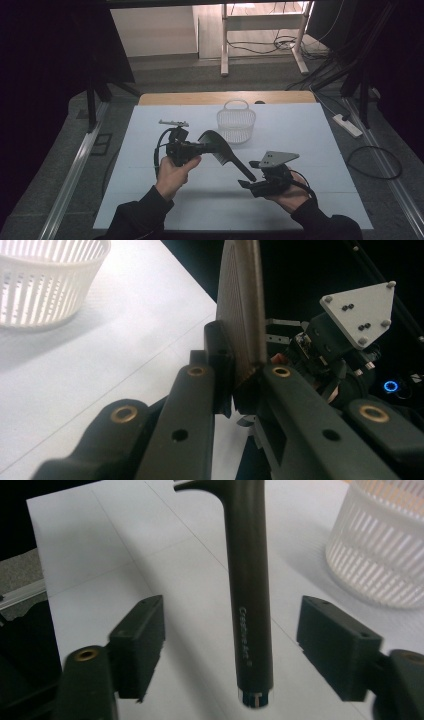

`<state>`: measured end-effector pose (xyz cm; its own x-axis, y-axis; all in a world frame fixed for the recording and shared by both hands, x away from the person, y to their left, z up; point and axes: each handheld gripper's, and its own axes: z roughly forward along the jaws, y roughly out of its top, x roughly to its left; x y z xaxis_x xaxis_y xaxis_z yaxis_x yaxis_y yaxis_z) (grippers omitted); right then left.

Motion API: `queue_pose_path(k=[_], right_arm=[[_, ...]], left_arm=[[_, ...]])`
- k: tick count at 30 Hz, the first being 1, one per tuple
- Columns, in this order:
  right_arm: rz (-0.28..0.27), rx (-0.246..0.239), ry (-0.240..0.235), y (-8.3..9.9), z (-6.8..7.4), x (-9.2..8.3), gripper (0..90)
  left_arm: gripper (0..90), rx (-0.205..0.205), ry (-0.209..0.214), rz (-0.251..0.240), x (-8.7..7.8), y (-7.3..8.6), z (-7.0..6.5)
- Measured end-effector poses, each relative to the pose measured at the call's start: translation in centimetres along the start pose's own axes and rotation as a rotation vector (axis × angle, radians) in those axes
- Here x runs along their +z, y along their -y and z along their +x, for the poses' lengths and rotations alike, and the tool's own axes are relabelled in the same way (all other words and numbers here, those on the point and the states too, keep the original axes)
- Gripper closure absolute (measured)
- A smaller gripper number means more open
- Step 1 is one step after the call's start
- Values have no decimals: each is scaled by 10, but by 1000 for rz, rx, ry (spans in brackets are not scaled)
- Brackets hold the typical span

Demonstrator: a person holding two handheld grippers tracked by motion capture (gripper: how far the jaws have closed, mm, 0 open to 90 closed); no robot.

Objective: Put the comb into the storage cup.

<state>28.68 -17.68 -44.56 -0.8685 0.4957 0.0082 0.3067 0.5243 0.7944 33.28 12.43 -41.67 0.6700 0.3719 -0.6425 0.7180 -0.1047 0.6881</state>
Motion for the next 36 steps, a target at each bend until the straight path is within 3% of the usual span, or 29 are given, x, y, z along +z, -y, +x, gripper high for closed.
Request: queue_pose_path(k=[4, 11, 23, 28, 36], right_arm=[[23, 30, -8, 0, -5, -1, 194], [8, 76, -11, 3, -13, -9, 145], [34, 120, 24, 10, -20, -20, 17], [44, 112, 49, 14, -21, -22, 0], [55, 128, 80, 22, -21, -33, 0]], left_arm=[[876, 26, -24, 3, -3, -4, -2], [876, 46, -43, -8, -8, -13, -3], [875, 64, -56, -21, -18, -27, 1], [875, 67, -62, -7, -19, -32, 3], [876, 61, -93, -28, -26, -44, 8]])
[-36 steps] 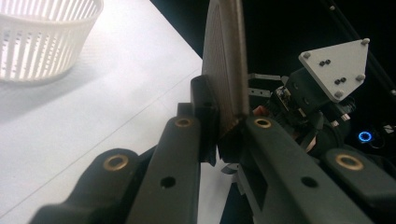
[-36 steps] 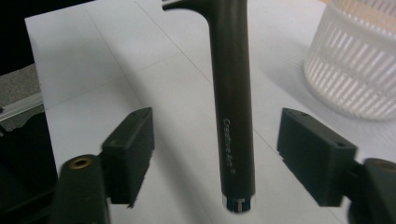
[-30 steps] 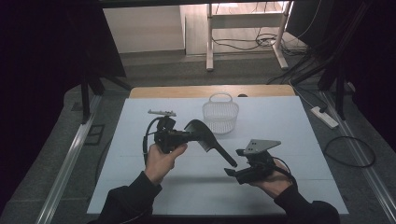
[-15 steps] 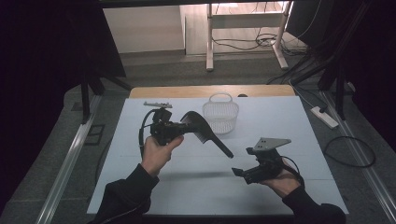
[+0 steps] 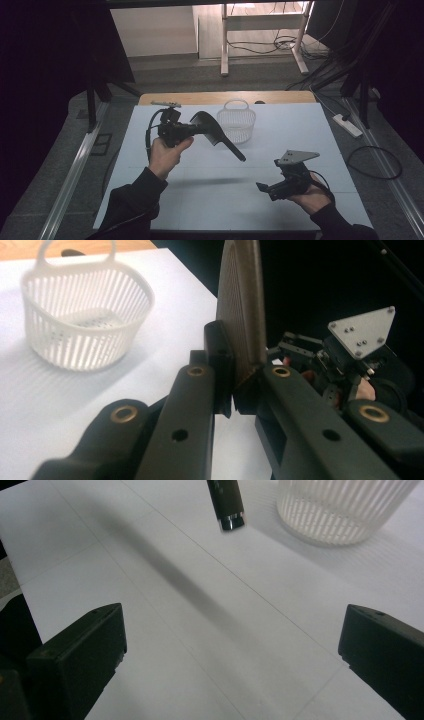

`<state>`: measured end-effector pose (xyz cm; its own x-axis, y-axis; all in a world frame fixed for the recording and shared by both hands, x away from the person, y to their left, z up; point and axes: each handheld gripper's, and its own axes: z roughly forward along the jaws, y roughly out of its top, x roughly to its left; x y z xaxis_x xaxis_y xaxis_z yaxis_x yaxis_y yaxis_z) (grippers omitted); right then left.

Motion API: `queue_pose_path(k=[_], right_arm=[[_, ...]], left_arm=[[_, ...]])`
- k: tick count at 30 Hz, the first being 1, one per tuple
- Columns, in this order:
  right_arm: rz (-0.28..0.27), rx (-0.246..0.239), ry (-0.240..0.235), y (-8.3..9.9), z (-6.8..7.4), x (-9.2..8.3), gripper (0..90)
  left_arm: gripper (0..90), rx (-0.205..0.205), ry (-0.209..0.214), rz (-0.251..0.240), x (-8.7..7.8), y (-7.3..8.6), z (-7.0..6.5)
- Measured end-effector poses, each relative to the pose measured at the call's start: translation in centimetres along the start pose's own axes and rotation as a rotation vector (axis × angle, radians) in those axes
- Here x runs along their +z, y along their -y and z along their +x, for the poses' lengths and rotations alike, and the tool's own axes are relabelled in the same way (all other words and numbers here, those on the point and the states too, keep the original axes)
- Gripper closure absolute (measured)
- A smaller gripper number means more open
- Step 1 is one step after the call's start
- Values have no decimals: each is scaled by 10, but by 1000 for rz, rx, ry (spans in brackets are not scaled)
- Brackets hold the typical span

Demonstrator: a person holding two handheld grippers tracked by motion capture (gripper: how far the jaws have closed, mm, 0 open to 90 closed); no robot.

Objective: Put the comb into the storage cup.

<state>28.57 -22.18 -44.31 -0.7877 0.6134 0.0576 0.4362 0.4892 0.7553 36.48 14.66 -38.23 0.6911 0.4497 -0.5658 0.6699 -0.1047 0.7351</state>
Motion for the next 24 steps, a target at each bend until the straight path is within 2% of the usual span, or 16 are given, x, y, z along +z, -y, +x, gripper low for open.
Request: queue_pose_path(k=[9, 18, 24], right_arm=[[-7, 37, 16, 9, -4, -11, 0], [29, 54, 58, 22, -10, -21, 0], [23, 80, 73, 29, -13, -30, 0]], left_arm=[[875, -3, -19, -10, -1, -15, 4], [876, -4, -38, -17, -2, -29, 7], [875, -1, -58, -26, -1, -39, 10]])
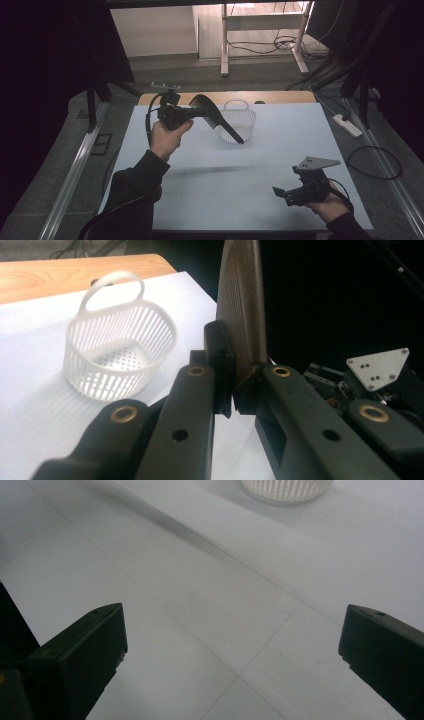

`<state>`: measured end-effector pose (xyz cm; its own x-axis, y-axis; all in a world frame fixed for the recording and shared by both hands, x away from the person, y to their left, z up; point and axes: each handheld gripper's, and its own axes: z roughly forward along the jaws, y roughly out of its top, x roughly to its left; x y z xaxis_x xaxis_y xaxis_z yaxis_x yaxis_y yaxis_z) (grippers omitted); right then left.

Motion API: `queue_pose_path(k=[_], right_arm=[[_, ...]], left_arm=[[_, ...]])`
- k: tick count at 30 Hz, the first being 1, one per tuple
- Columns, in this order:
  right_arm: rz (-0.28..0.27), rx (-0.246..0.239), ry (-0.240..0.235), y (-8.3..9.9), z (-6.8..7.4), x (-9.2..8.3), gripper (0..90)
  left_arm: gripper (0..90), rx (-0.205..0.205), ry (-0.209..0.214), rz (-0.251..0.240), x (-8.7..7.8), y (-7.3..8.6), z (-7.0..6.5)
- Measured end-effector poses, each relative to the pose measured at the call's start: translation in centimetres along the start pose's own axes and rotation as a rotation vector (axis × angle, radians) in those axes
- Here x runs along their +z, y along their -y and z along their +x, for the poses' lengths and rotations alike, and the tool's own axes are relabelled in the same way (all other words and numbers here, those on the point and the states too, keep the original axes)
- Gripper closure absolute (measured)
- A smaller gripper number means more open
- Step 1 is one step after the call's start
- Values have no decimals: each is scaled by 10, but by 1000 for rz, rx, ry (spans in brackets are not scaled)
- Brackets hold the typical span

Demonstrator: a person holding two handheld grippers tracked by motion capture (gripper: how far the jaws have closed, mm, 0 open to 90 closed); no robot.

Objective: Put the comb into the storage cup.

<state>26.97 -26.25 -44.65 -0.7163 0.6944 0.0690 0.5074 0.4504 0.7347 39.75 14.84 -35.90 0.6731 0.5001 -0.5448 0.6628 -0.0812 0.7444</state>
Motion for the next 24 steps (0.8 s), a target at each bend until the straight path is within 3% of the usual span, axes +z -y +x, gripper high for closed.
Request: queue_pose_path(k=[5, 24], right_arm=[[7, -11, 29, 7, -2, -5, 5], [26, 77, 82, 26, -4, -26, 0]], left_arm=[[875, 0, -16, -4, 3, -7, 3], [875, 5, -97, -17, 16, -31, 18]])
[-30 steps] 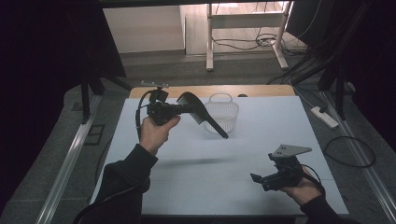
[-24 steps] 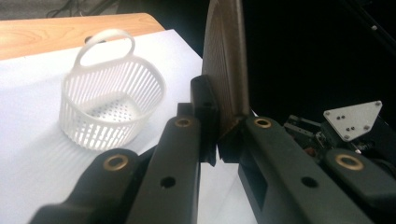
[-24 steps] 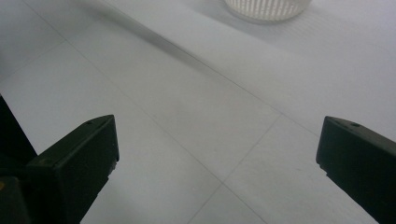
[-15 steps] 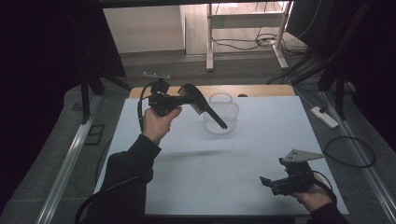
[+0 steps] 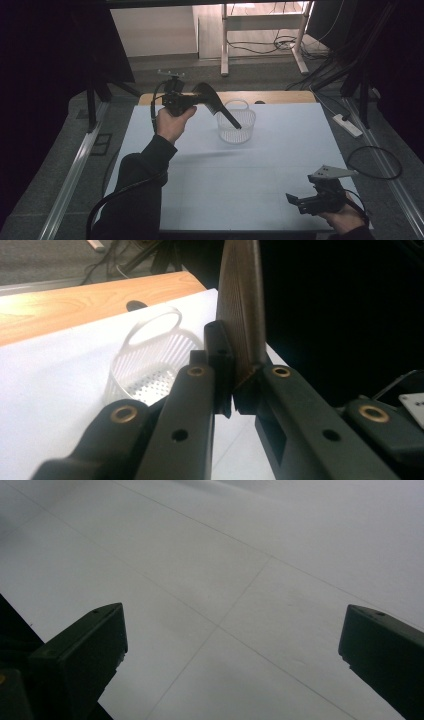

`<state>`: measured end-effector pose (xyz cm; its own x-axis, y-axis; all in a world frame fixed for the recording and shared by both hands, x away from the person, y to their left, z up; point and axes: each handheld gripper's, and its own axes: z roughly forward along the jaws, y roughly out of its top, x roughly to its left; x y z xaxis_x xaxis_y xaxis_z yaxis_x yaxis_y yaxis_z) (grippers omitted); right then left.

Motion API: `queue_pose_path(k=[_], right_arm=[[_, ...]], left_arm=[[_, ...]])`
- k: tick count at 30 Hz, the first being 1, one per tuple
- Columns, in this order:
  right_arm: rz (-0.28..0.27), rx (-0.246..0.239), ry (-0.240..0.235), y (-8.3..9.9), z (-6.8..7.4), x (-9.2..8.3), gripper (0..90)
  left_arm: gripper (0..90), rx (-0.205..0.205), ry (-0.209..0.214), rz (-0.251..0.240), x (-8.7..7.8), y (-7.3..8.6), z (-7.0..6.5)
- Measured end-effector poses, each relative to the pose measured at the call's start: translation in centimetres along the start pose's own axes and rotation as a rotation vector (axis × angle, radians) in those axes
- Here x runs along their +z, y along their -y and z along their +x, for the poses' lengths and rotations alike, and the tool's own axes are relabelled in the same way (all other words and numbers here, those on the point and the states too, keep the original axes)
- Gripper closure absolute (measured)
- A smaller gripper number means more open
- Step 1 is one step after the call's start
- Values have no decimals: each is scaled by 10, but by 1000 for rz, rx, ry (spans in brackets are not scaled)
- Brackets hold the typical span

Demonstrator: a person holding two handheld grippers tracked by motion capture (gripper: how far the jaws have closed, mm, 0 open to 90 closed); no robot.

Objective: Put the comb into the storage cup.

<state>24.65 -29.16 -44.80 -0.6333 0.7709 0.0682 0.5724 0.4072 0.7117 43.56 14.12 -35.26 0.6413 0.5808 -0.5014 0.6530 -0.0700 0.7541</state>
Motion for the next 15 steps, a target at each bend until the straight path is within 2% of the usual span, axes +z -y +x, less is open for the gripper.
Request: queue_pose_path(k=[9, 15], right_arm=[[2, 2, 40, 10, 2, -13, 0], [-10, 26, 56, 13, 1, -20, 1]], left_arm=[[875, -13, -16, -14, 14, -4, 9], [875, -15, -38, -14, 25, -6, 13]])
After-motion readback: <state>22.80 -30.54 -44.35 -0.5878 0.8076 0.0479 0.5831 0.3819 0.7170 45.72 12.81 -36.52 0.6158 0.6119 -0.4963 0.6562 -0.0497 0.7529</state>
